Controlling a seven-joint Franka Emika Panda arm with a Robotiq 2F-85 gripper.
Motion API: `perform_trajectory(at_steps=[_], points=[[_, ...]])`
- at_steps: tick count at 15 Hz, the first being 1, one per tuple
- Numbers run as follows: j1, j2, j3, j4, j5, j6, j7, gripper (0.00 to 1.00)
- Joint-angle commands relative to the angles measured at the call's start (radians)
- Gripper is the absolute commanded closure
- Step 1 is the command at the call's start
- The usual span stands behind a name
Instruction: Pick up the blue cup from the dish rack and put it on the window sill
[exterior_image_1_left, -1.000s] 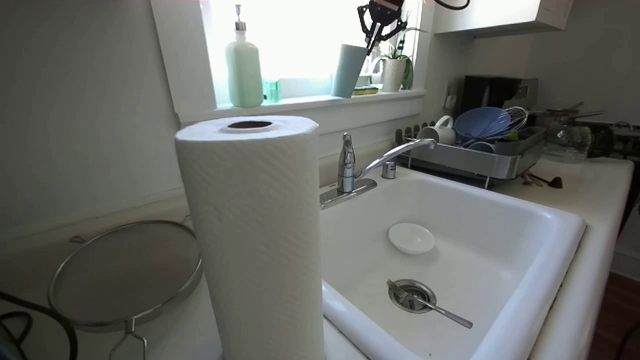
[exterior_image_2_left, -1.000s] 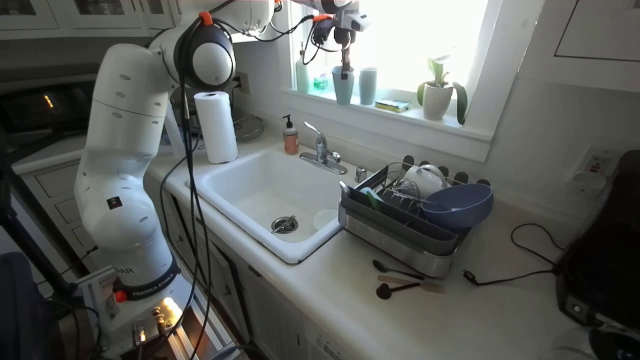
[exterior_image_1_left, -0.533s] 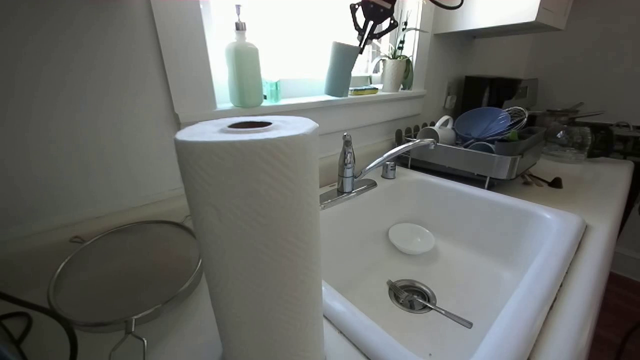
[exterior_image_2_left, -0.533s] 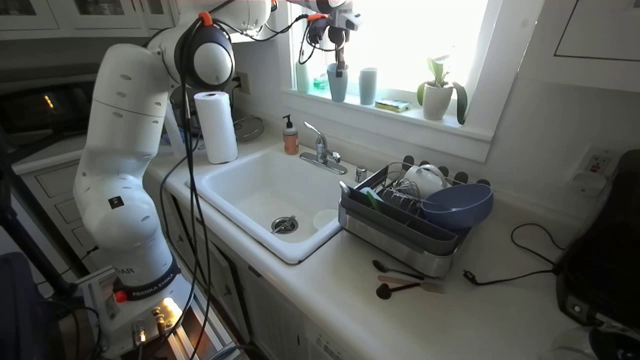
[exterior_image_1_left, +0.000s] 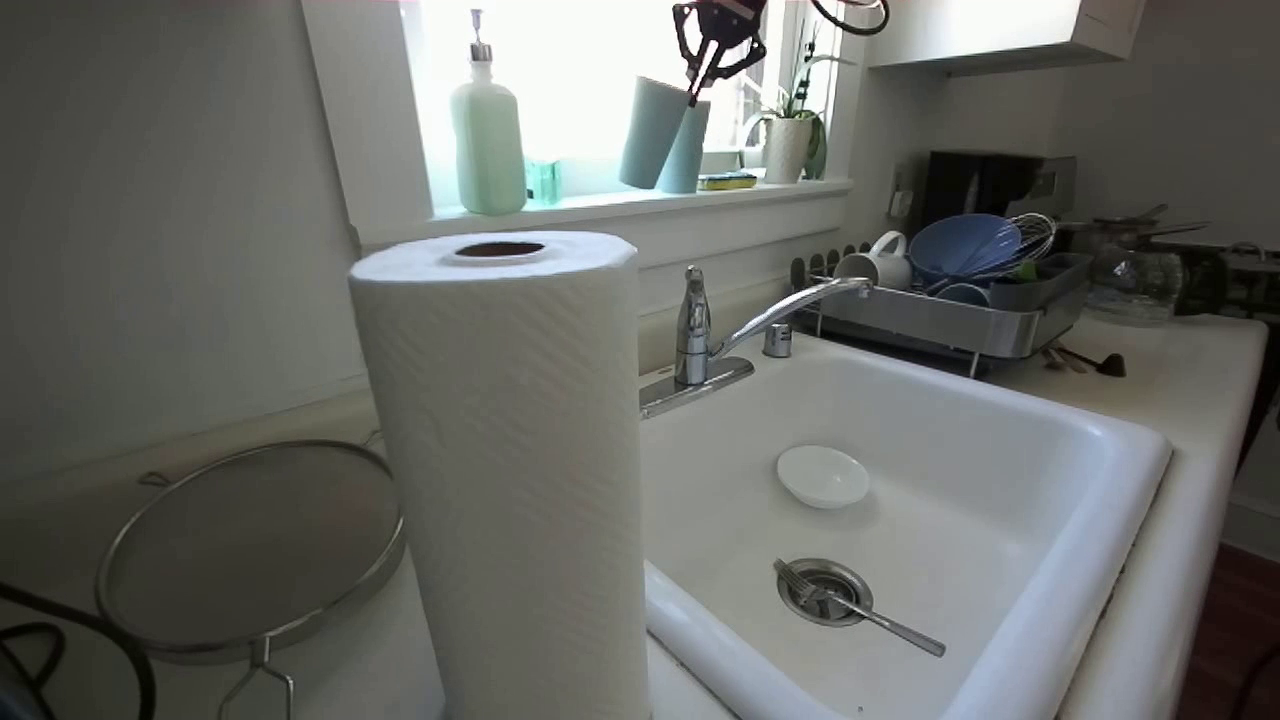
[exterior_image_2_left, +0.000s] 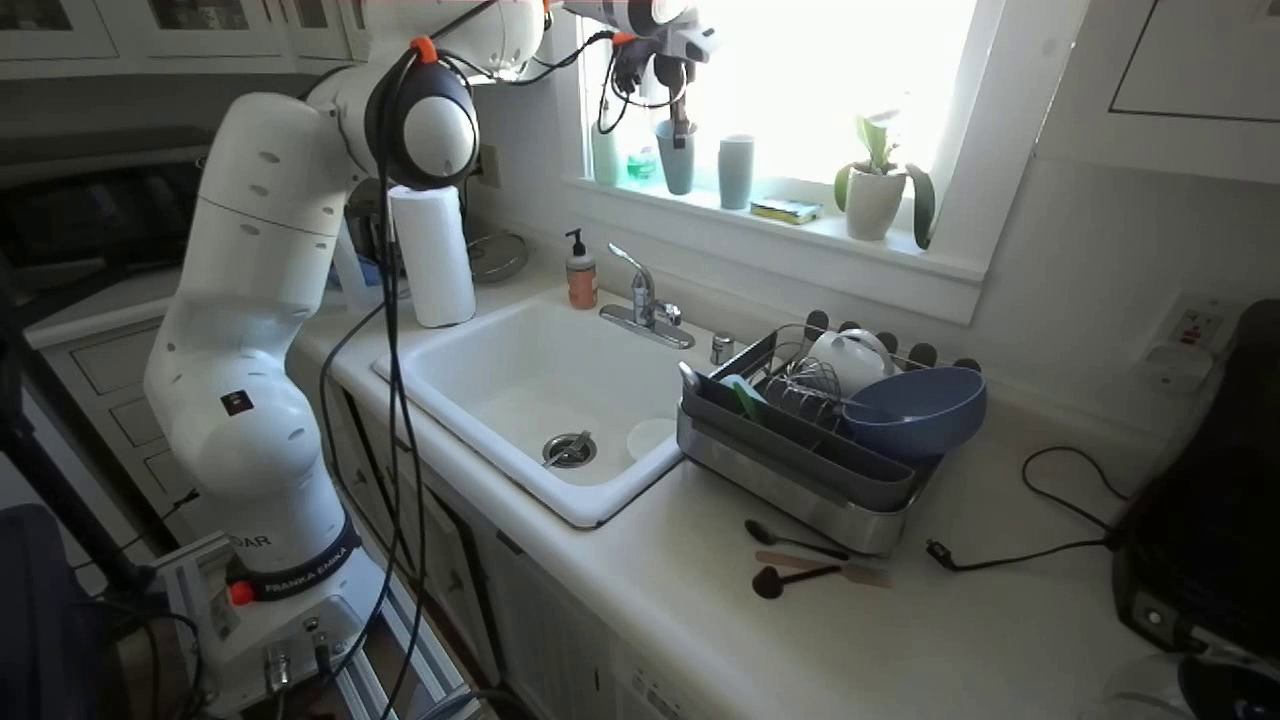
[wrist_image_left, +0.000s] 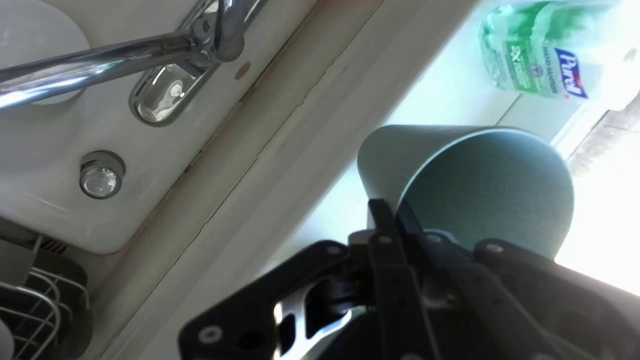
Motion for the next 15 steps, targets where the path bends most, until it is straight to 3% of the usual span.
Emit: perform_trajectory(at_steps=[1,14,15], points=[[0.021,0.069,-0.013,0.094,-0.024,0.018,0.065,0.99],[0.053,0.147,-0.035,0.217,-0.096,-0.026,0.19,0.99],[0.054,0.151,-0.035,0.225,-0.099,-0.026,0.191,0.71]])
